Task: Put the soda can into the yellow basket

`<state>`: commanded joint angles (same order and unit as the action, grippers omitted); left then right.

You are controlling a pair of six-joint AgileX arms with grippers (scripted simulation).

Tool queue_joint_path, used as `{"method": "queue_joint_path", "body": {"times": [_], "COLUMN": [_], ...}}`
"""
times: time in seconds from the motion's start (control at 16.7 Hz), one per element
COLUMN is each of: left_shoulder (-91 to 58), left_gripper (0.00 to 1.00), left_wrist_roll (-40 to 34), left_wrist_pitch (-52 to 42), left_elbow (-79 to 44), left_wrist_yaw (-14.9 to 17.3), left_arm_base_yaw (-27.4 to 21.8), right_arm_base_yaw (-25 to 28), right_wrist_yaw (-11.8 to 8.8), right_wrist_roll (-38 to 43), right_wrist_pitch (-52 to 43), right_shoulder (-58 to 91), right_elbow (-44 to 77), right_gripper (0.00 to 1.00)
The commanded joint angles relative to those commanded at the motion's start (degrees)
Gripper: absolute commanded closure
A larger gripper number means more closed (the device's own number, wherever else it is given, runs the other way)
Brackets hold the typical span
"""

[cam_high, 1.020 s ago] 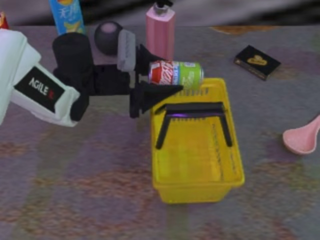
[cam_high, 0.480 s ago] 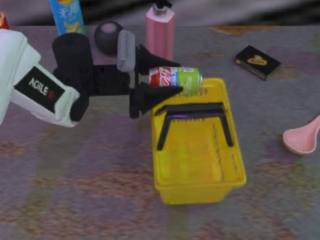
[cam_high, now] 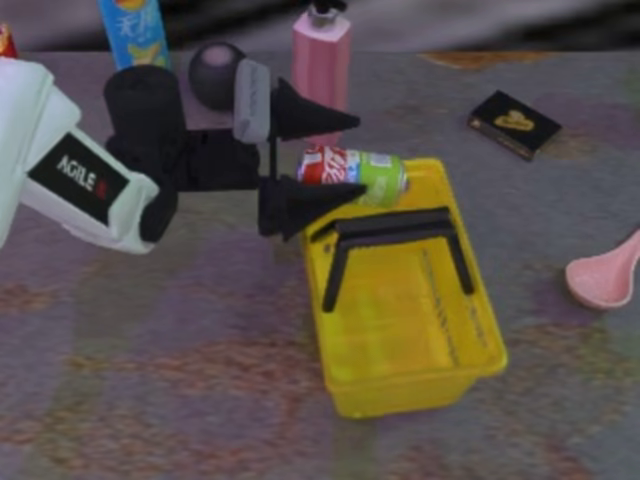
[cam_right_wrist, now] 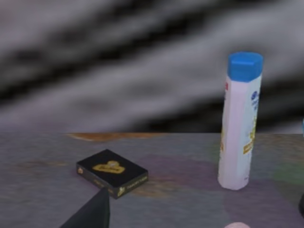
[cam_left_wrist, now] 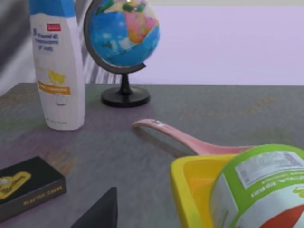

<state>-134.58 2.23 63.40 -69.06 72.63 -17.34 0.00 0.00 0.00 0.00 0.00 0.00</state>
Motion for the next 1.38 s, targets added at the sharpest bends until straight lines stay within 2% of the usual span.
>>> {"method": "queue_joint_path", "body": {"times": [0.3, 0.42, 0.54, 0.84, 1.38], "left_shoulder": [0.7, 3.6, 8.8, 30.7, 88.6], "left_gripper": [0.0, 0.0, 0.0, 0.0, 0.0], "left_wrist_roll": [-0.1, -0.7, -1.8, -5.1, -8.0], "left_wrist_pitch": [-0.3, -1.6, -3.9, -14.2, -42.8], "left_elbow": [0.1, 1.0, 2.8, 11.9, 42.1], "left_wrist_yaw": [-0.5, -2.5, -5.8, -18.6, -48.0], "left_arm_base_yaw": [0.0, 0.7, 1.9, 6.0, 13.9], "right_arm_base_yaw": [0.2, 1.5, 3.4, 10.6, 26.8], "right_wrist_yaw": [0.0, -0.1, -0.1, 0.0, 0.4], "right_wrist_roll": [-0.3, -2.0, -4.9, -15.7, -40.2], "right_wrist_pitch": [-0.5, -3.1, -7.5, -22.9, -55.3], "right_shoulder": [0.5, 3.3, 8.3, 30.1, 85.0], "right_elbow": [0.5, 3.1, 7.9, 28.6, 79.8], "right_gripper": [0.0, 0.0, 0.0, 0.0, 0.0]}}
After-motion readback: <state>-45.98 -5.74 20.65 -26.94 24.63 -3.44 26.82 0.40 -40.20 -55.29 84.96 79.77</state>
